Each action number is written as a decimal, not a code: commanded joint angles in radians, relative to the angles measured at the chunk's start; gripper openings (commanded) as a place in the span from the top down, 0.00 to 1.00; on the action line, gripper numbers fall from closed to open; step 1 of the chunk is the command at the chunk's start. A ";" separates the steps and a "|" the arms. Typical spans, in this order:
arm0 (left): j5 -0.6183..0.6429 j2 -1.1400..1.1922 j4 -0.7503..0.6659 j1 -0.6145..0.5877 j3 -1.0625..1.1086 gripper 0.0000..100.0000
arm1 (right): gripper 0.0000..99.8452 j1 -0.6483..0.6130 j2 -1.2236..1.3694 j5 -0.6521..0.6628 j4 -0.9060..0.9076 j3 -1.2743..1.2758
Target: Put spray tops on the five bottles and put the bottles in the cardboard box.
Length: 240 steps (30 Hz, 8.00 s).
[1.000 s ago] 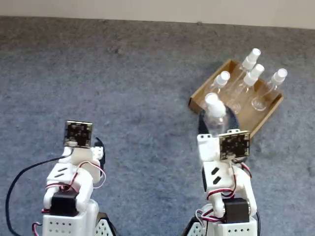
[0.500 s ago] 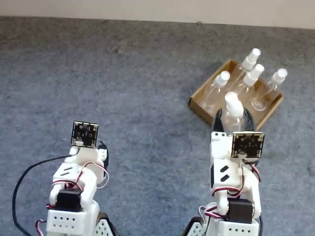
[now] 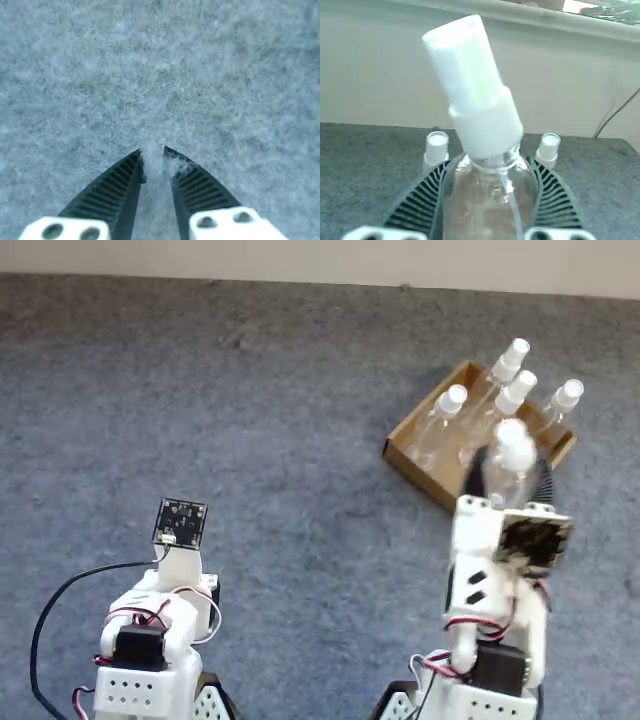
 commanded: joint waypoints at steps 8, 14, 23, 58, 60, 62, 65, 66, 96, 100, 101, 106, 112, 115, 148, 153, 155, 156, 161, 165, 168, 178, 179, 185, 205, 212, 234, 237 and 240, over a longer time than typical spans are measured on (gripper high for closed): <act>-0.005 -0.018 0.006 0.012 0.019 0.99 | 0.88 0.216 0.289 -0.011 -0.081 -0.213; -0.005 -0.018 0.006 0.012 0.019 0.99 | 0.88 0.219 0.295 -0.011 -0.417 0.044; -0.005 -0.018 0.006 0.012 0.019 0.99 | 0.88 0.216 0.297 -0.107 -0.559 0.203; -0.005 -0.018 0.006 0.012 0.019 0.99 | 0.88 0.127 0.992 -0.187 -0.941 -0.099; -0.005 -0.018 0.006 0.012 0.019 0.99 | 0.88 0.127 1.020 -0.187 -0.975 -0.099; -0.005 -0.018 0.006 0.012 0.019 0.99 | 0.88 0.125 1.050 -0.186 -1.001 -0.099; -0.005 -0.018 0.006 0.012 0.019 0.99 | 0.88 0.125 1.089 -0.186 -1.035 -0.101; -0.005 -0.018 0.006 0.012 0.019 0.99 | 0.88 0.125 1.102 -0.186 -1.050 -0.101; -0.005 -0.018 0.006 0.012 0.019 0.99 | 0.88 0.087 1.504 -0.075 -1.389 -0.101; -0.005 -0.018 0.006 0.012 0.019 0.99 | 0.88 0.087 1.563 -0.074 -1.426 -0.101; -0.005 -0.018 0.006 0.012 0.019 0.99 | 0.88 0.087 1.578 -0.074 -1.426 -0.101; -0.005 -0.018 0.006 0.012 0.019 0.99 | 0.88 0.087 1.636 -0.074 -1.428 -0.101; -0.005 -0.018 0.006 0.012 0.019 0.99 | 0.88 0.087 1.655 -0.074 -1.428 -0.101; -0.005 -0.018 0.006 0.012 0.019 0.99 | 0.88 0.087 1.656 -0.074 -1.425 -0.099; -0.006 -0.018 0.006 0.012 0.019 0.99 | 0.79 0.087 1.644 -0.072 -1.432 -0.024; -0.006 -0.018 0.006 0.012 0.019 0.99 | 0.79 0.085 1.618 -0.072 -1.484 0.021; -0.006 -0.018 0.006 0.012 0.019 0.99 | 0.79 0.085 1.598 -0.072 -1.481 0.036; -0.006 -0.018 0.006 0.012 0.019 0.99 | 0.79 0.085 1.590 -0.072 -1.481 0.038; -0.006 -0.018 0.006 0.012 0.019 0.99 | 0.79 0.085 1.572 -0.072 -1.481 0.038; -0.006 -0.018 0.006 0.012 0.019 0.99 | 0.79 0.085 1.572 -0.072 -1.481 0.038; -0.006 -0.018 0.006 0.012 0.019 0.99 | 0.78 0.085 1.572 -0.072 -1.480 0.038; -0.006 -0.018 0.006 0.012 0.019 0.99 | 0.70 0.085 1.572 -0.072 -1.480 0.053; -0.006 -0.018 0.006 0.012 0.019 0.99 | 0.70 0.085 1.572 -0.072 -1.480 0.053; -0.006 -0.018 0.006 0.012 0.019 0.99 | 0.70 0.085 1.570 -0.072 -1.480 0.053; -0.006 -0.018 0.006 0.012 0.019 0.99 | 0.70 0.050 1.570 0.006 -1.480 0.051; -0.006 -0.018 0.006 0.012 0.019 0.99 | 0.70 0.051 1.570 0.009 -1.480 0.051; -0.006 -0.018 0.006 0.012 0.019 0.99 | 0.70 0.053 1.095 0.003 -0.943 0.079; -0.006 -0.018 0.006 0.012 0.019 0.99 | 0.70 0.051 1.040 0.003 -0.903 0.079; -0.006 -0.018 0.006 0.012 0.019 0.99 | 0.70 0.050 0.977 0.003 -0.855 0.081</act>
